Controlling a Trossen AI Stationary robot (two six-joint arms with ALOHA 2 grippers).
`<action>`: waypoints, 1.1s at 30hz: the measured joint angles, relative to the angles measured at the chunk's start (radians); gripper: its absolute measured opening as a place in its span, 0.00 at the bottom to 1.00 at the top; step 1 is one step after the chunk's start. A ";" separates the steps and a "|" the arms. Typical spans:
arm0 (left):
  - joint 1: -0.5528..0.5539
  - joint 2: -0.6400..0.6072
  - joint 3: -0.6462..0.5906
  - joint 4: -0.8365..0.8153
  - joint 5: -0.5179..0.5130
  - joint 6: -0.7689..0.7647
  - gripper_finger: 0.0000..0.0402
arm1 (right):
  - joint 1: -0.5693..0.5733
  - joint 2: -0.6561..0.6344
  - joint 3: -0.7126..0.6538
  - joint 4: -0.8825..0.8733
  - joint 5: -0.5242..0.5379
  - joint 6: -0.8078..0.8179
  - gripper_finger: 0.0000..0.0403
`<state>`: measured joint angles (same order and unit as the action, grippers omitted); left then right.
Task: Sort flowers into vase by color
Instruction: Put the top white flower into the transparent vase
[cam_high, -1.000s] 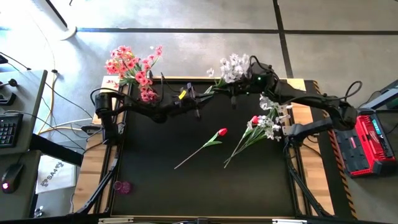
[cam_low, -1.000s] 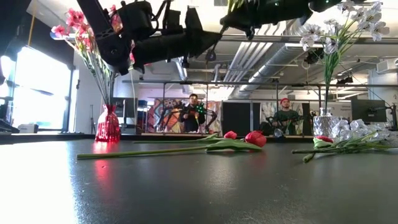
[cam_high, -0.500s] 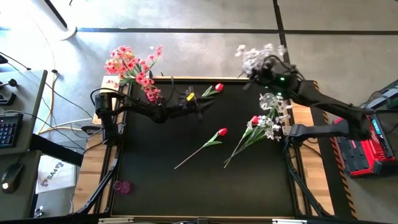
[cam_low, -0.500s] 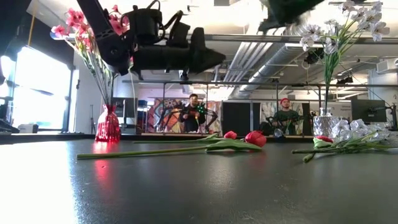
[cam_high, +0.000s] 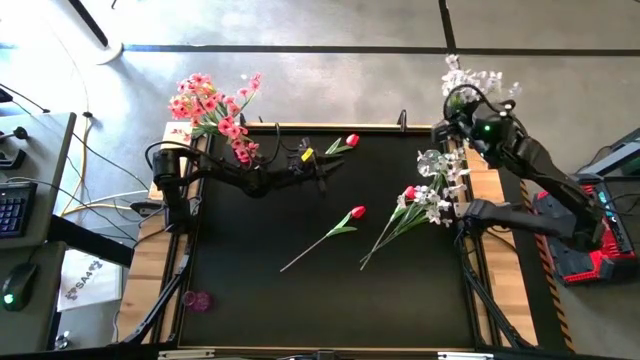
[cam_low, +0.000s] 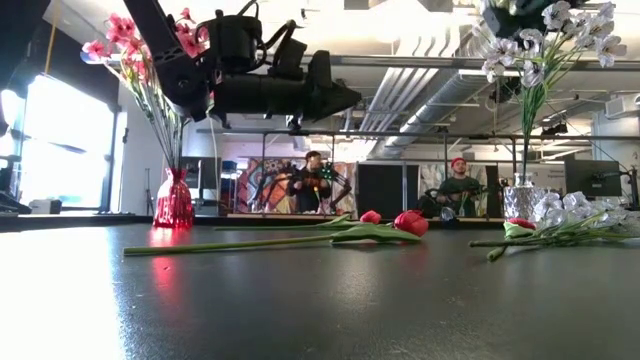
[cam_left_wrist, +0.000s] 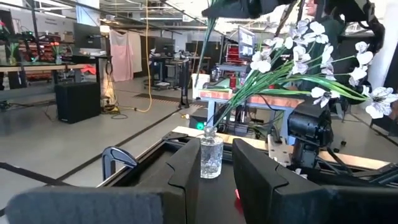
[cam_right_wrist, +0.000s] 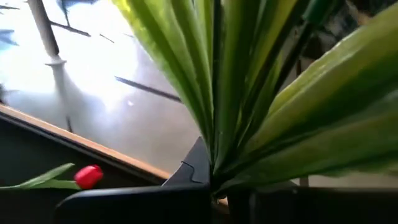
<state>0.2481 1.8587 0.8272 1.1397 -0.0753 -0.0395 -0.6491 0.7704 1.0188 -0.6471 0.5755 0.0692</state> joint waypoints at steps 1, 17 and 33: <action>0.000 0.000 0.000 0.000 0.000 0.000 0.20 | -0.014 0.000 -0.006 -0.016 -0.002 0.018 0.00; 0.000 0.000 0.000 -0.081 0.000 0.000 0.20 | -0.152 -0.001 -0.119 -0.088 -0.139 0.082 0.00; 0.000 0.000 0.000 -0.133 -0.015 0.032 0.19 | -0.176 0.002 -0.119 -0.131 -0.162 0.097 0.00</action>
<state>0.2481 1.8587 0.8272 1.0064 -0.0904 -0.0070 -0.8253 0.7722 0.8997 -0.7777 0.4135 0.1660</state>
